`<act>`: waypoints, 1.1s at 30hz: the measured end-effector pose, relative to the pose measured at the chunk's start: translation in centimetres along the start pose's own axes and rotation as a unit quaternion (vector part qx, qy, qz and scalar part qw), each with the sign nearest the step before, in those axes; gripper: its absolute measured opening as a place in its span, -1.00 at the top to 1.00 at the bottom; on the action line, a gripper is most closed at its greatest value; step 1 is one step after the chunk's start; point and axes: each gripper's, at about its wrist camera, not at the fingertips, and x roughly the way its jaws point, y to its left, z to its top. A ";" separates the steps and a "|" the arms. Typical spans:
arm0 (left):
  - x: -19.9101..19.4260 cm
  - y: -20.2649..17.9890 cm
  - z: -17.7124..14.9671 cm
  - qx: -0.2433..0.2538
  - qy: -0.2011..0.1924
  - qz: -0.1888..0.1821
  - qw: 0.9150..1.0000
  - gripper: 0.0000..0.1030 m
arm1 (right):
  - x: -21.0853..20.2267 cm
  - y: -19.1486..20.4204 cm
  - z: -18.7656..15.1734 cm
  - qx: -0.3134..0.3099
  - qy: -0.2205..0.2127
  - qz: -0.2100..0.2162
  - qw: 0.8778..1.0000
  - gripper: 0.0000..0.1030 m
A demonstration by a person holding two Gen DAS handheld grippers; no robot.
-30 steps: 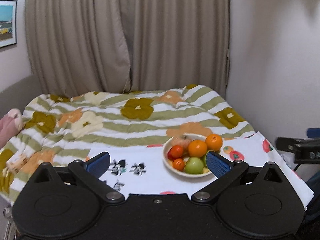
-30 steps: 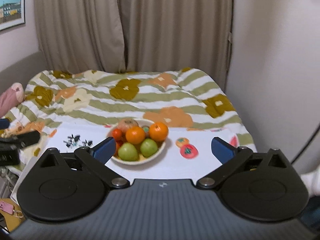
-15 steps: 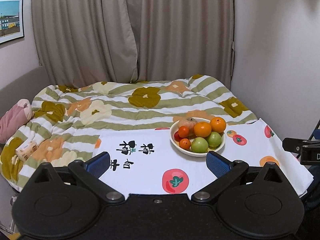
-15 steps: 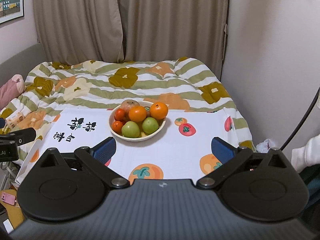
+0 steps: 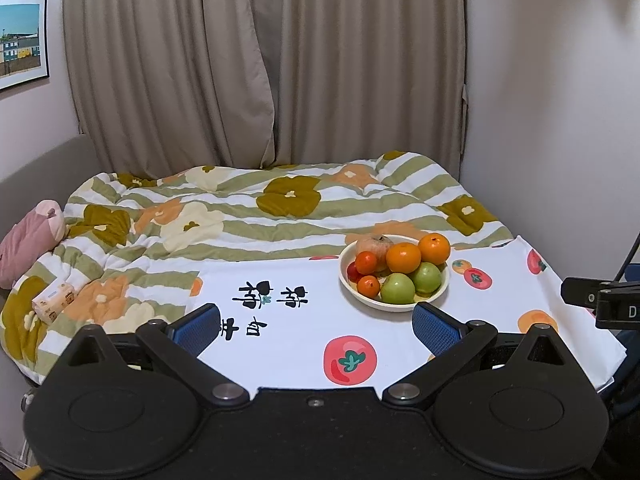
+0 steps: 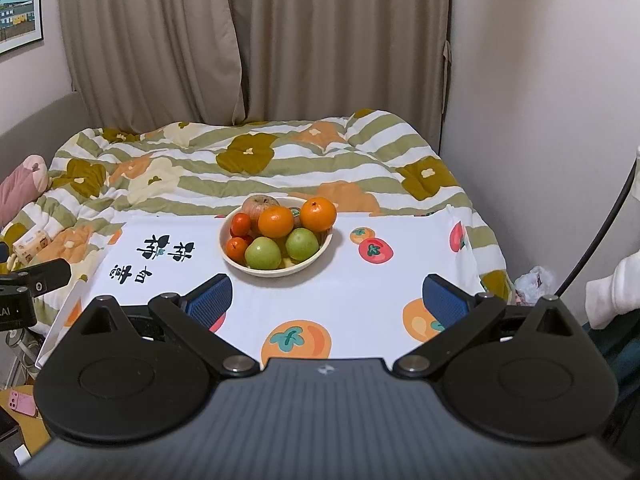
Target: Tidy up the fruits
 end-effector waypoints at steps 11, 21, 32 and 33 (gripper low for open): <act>0.6 -0.3 0.4 0.007 0.003 -0.001 1.000 -1.00 | 0.8 -0.2 0.1 0.009 0.015 -0.006 1.000 -1.00; 0.9 0.2 0.5 0.009 0.000 0.001 1.000 -1.00 | 1.2 0.1 0.1 0.010 0.016 -0.004 1.000 -1.00; 1.3 1.7 0.5 0.007 -0.005 0.001 1.000 -1.00 | 1.3 1.1 0.1 0.012 0.017 -0.004 1.000 -1.00; 1.2 1.7 0.5 0.007 -0.005 0.001 1.000 -1.00 | 1.2 1.3 0.1 0.012 0.017 -0.005 1.000 -1.00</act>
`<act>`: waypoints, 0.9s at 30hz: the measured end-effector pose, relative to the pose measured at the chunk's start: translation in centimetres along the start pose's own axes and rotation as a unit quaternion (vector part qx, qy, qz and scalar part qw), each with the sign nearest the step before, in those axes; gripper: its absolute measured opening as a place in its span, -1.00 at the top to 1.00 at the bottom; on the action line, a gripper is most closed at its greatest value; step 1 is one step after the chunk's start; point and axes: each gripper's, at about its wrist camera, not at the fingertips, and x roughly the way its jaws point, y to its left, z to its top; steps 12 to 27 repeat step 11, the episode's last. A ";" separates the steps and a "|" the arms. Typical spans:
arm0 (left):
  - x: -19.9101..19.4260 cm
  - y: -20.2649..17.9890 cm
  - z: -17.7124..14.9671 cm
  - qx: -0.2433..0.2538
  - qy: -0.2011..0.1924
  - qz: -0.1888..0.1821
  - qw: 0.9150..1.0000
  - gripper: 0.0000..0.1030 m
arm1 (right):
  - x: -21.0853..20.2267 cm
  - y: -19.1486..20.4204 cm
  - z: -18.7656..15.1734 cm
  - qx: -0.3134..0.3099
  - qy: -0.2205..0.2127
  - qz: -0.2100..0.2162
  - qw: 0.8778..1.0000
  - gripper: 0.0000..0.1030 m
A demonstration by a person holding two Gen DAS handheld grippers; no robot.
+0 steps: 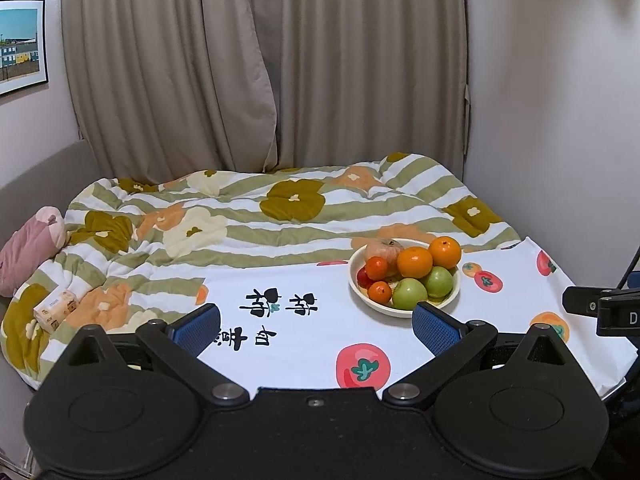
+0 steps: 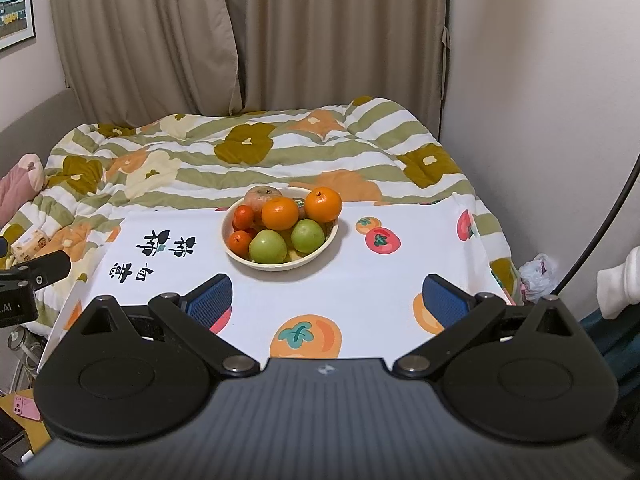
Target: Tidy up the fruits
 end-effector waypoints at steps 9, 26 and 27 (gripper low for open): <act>-0.1 1.0 -0.2 -0.002 -0.008 -0.005 1.000 -1.00 | -0.1 0.3 0.1 -0.001 -0.001 -0.001 1.000 -1.00; -0.2 1.2 -0.1 0.000 -0.011 -0.006 1.000 -1.00 | -0.1 0.5 0.2 -0.001 -0.001 -0.002 1.000 -1.00; -0.2 1.2 -0.1 0.000 -0.011 -0.006 1.000 -1.00 | -0.1 0.5 0.2 -0.001 -0.001 -0.002 1.000 -1.00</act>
